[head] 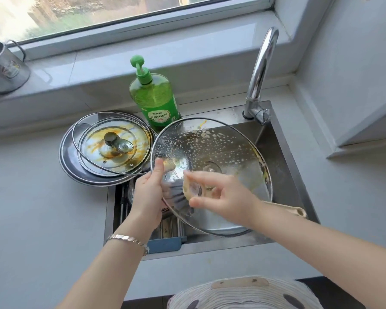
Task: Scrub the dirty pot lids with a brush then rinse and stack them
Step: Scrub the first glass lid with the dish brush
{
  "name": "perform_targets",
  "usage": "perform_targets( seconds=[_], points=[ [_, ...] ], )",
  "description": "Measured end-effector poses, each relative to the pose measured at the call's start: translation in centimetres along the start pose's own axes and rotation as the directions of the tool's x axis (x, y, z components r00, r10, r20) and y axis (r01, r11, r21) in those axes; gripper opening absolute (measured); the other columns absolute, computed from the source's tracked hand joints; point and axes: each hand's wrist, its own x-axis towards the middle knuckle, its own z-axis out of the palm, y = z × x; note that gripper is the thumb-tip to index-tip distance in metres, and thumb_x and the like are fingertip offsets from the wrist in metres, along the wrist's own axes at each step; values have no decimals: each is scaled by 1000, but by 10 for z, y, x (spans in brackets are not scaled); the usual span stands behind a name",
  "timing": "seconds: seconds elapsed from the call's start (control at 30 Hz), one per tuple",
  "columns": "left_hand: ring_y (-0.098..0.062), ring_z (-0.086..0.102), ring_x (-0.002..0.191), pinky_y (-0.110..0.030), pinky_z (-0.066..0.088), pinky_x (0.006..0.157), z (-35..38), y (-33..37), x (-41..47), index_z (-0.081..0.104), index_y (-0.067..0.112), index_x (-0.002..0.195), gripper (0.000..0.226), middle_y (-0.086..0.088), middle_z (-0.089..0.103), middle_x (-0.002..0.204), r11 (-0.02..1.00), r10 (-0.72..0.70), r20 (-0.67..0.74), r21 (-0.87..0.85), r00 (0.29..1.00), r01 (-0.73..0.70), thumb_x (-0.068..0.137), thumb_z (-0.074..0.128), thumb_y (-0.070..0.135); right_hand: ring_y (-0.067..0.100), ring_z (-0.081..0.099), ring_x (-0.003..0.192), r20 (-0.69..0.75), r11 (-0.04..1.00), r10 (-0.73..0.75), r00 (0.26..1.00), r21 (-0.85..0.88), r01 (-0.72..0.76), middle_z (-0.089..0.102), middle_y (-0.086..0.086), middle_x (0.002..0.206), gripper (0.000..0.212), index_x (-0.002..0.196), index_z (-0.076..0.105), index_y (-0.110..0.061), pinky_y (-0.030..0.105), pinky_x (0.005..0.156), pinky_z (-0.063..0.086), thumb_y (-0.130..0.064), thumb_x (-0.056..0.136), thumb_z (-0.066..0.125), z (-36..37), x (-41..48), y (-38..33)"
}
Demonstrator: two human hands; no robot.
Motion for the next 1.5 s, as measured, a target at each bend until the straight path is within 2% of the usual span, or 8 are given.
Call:
perform_targets(
  seconds=[0.2, 0.47, 0.63, 0.8, 1.0, 1.13, 1.27, 1.5],
  points=[
    [-25, 66, 47, -30, 53, 37, 2, 2, -1, 61, 5, 107, 30, -29, 66, 76, 998, 49, 8, 40, 999, -49, 97, 46, 30, -16, 44, 102, 60, 952, 44, 997, -305, -24, 50, -18, 134, 54, 135, 46, -35, 16, 94, 38, -35, 84, 66, -17, -5, 23],
    [-25, 64, 44, -28, 51, 35, -4, -4, 1, 61, 4, 105, 25, -20, 68, 63, 998, 50, -96, -44, 994, -55, 98, 47, 23, -2, 46, 120, 112, 962, 168, 979, -234, -138, 50, -20, 130, 54, 135, 46, -36, 20, 98, 39, -34, 85, 66, -4, -34, 44],
    [-25, 63, 43, -30, 51, 36, 2, -2, -5, 60, 4, 102, 17, -27, 66, 70, 996, 85, -77, -31, 993, -87, 96, 51, 18, 1, 53, 112, -193, 944, 219, 956, -205, -258, 53, -13, 134, 53, 134, 49, -32, 31, 96, 45, -33, 83, 67, -17, -2, 52],
    [-27, 65, 45, -31, 52, 37, -4, -3, 0, 63, 5, 103, 21, -25, 67, 68, 996, 82, -113, -11, 990, -84, 97, 49, 20, -4, 44, 120, 50, 962, 185, 981, -211, -171, 49, -17, 136, 54, 135, 47, -34, 25, 99, 43, -33, 85, 66, -3, -23, 43],
    [-26, 63, 43, -30, 51, 35, 4, -7, -1, 59, 2, 102, 21, -31, 64, 75, 998, 49, -105, -36, 993, -53, 96, 50, 20, 8, 49, 120, -176, 953, 217, 960, -177, -248, 52, -13, 135, 54, 135, 48, -31, 36, 99, 44, -34, 84, 66, -10, 6, 44],
    [-29, 64, 46, -30, 52, 37, -4, -8, 0, 60, 2, 105, 24, -33, 64, 78, 998, 34, -107, -39, 994, -39, 99, 46, 20, 4, 52, 112, 29, 953, 204, 978, -234, -192, 51, -16, 135, 52, 133, 49, -34, 29, 94, 45, -33, 84, 66, -14, -14, 41],
    [-30, 64, 46, -31, 51, 36, -1, -7, -3, 60, 1, 103, 23, -33, 63, 75, 996, 40, -93, -71, 995, -47, 98, 47, 18, 9, 49, 118, -188, 874, 326, 926, -313, -371, 53, -15, 134, 47, 132, 52, -32, 30, 94, 42, -31, 86, 63, -40, -1, 55],
    [-31, 65, 47, -30, 51, 35, -6, -4, -7, 62, 1, 102, 24, -28, 66, 67, 997, 67, -69, -33, 995, -70, 97, 48, 20, -10, 53, 96, -40, 905, 296, 954, -307, -294, 53, -22, 130, 49, 131, 51, -38, 14, 82, 43, -33, 84, 67, -44, -19, 62]
  ],
)
